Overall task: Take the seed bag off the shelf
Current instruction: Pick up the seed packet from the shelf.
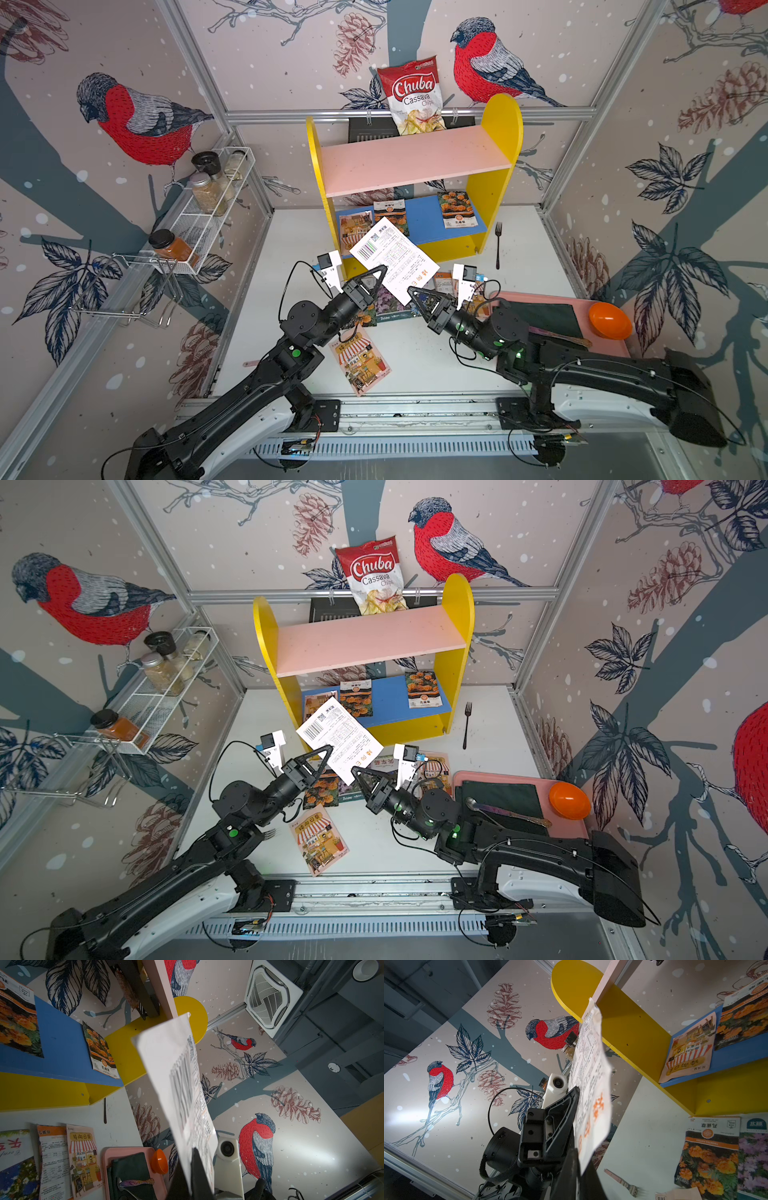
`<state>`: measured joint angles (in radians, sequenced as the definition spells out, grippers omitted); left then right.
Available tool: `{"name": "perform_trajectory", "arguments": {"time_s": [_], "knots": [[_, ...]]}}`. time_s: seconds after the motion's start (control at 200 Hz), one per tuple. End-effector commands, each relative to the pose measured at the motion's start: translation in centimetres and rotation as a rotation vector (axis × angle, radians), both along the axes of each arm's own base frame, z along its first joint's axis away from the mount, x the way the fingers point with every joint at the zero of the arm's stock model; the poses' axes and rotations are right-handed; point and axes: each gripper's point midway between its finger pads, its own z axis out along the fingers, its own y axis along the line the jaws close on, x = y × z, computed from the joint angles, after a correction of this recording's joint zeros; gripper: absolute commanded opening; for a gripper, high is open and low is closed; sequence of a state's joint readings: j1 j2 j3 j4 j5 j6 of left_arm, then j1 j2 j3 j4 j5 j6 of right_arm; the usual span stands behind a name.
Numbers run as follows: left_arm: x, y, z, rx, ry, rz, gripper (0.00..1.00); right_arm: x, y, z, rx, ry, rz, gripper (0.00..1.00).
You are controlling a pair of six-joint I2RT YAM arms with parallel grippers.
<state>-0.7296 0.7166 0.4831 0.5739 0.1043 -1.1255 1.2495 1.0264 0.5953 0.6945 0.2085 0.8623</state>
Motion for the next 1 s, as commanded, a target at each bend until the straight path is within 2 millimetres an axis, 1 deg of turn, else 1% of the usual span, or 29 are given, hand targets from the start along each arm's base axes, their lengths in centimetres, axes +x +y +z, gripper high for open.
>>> {"name": "perform_trajectory", "arguments": {"time_s": [0.0,0.07,0.12,0.125,0.165,0.24,0.295,0.355,0.44,0.525,0.53,0.555,0.675,0.755,0.805,0.85,0.996], "knots": [[-0.1,0.4,1.1,-0.012,-0.025,0.013,0.00,0.1,-0.2,0.1,-0.007,-0.015,-0.018,0.23],[-0.2,0.4,1.4,-0.012,-0.028,0.012,0.00,0.2,-0.2,-0.1,-0.017,-0.011,-0.020,0.35],[-0.3,0.5,1.6,-0.010,-0.032,0.011,0.00,0.2,-0.2,-0.2,-0.019,-0.010,-0.021,0.47],[-0.3,0.5,1.6,-0.010,-0.033,0.011,0.00,0.2,-0.2,-0.2,-0.019,-0.010,-0.023,0.49],[-0.3,0.5,1.7,-0.002,-0.036,0.012,0.00,0.2,-0.3,-0.3,-0.024,-0.010,-0.023,0.60],[-0.5,0.3,1.9,0.023,-0.049,0.005,0.00,0.2,-0.5,-0.3,-0.036,-0.015,-0.028,0.74],[-0.8,0.1,1.9,0.056,-0.059,-0.009,0.00,0.2,-0.9,-0.4,-0.056,-0.021,-0.037,0.82],[-1.1,-0.3,1.8,0.102,-0.074,-0.028,0.00,0.2,-1.4,-0.6,-0.087,-0.026,-0.047,0.88],[-1.8,-0.7,1.5,0.169,-0.098,-0.063,0.00,0.1,-2.7,-1.0,-0.135,-0.034,-0.068,0.91],[-2.8,-0.9,1.5,0.202,-0.126,-0.106,0.00,0.2,-4.7,-1.1,-0.162,-0.042,-0.106,0.92],[-2.8,-0.9,1.4,0.205,-0.126,-0.109,0.00,0.2,-4.8,-1.4,-0.177,-0.039,-0.110,0.92],[-3.2,-1.0,1.4,0.212,-0.137,-0.123,0.00,0.3,-5.4,-1.5,-0.185,-0.042,-0.126,0.92],[-5.0,-0.7,0.9,0.268,-0.172,-0.174,0.00,0.3,-9.0,-0.8,-0.179,-0.072,-0.192,0.93],[-6.0,-0.8,0.2,0.326,-0.189,-0.218,0.00,0.2,-10.5,0.1,-0.196,-0.099,-0.197,0.94],[-6.6,-1.0,-0.2,0.367,-0.204,-0.247,0.00,0.0,-10.6,0.5,-0.226,-0.113,-0.176,0.94],[-7.2,-1.3,-0.5,0.395,-0.225,-0.285,0.00,-0.3,-10.2,0.8,-0.259,-0.124,-0.136,0.92],[-8.5,-2.3,-1.1,0.473,-0.283,-0.395,0.00,-0.9,-7.5,0.5,-0.364,-0.160,0.003,0.88]]}}
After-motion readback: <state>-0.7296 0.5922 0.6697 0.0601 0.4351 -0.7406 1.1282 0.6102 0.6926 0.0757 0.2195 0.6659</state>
